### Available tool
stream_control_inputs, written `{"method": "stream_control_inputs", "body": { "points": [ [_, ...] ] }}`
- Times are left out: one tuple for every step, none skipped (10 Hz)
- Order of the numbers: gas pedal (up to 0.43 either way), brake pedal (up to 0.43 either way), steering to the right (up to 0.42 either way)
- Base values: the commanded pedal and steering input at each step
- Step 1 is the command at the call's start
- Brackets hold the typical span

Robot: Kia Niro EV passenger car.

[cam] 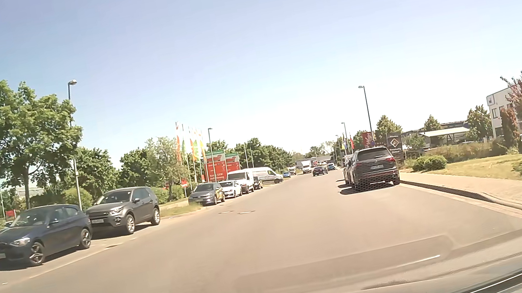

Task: Follow the waypoints while adhering to traffic rules and regulations

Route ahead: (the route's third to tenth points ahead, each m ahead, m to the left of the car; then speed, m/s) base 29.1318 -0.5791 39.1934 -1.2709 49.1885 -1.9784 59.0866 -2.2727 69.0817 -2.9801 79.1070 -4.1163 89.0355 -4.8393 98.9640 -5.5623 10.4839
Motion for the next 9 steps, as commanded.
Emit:
{"method": "stream_control_inputs", "body": {
  "points": [
    [0.079, 0.03, 0.026],
    [0.067, 0.03, 0.025],
    [0.067, 0.024, 0.025],
    [0.059, 0.03, 0.024],
    [0.039, 0.03, 0.024],
    [0.008, 0.03, 0.023],
    [0.0, 0.024, 0.023],
    [0.0, 0.024, 0.021],
    [0.0, 0.03, 0.018]
  ]
}}
